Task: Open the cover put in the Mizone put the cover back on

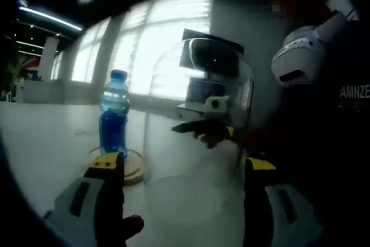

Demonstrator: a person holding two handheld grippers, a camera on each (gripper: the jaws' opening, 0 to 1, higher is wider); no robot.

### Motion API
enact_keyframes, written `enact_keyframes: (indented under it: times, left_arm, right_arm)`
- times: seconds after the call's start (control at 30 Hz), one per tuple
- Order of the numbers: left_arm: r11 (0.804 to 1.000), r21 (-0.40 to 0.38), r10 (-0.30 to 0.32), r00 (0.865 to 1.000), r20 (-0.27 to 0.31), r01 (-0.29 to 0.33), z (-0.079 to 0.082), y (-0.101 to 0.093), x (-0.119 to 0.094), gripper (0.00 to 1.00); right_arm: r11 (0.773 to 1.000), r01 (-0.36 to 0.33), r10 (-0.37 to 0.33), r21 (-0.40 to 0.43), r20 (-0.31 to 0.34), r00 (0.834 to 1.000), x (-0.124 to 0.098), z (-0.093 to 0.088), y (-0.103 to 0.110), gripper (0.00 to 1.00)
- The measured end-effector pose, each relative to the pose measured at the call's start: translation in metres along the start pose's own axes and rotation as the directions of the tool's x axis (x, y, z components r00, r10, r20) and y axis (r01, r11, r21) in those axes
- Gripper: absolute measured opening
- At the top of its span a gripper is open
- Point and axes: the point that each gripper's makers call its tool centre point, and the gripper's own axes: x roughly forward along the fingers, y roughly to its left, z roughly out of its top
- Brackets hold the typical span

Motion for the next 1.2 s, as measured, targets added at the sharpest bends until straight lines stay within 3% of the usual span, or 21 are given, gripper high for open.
enact_keyframes:
  times: [0.5,0.63,0.83,1.2]
  left_arm:
    - [0.999,0.0,-0.041,0.999,-0.01,0.041,0.001,-0.004,0.019,0.77]
    - [0.998,0.004,-0.06,0.998,-0.012,0.06,0.0,-0.008,0.024,0.73]
    - [0.995,0.086,-0.058,0.998,-0.014,0.059,-0.005,-0.008,0.025,0.72]
    - [0.993,0.087,-0.077,0.997,-0.016,0.078,-0.004,-0.008,0.032,0.73]
  right_arm:
    - [0.996,-0.087,0.086,-0.03,-0.016,0.996,0.027,0.006,0.01,0.79]
    - [0.994,-0.109,0.108,-0.027,-0.013,0.994,0.031,0.005,0.014,0.79]
    - [0.992,-0.119,0.119,-0.029,-0.007,0.993,0.034,0.005,0.015,0.81]
    - [0.988,-0.144,0.143,-0.054,-0.025,0.989,0.044,0.005,0.018,0.87]
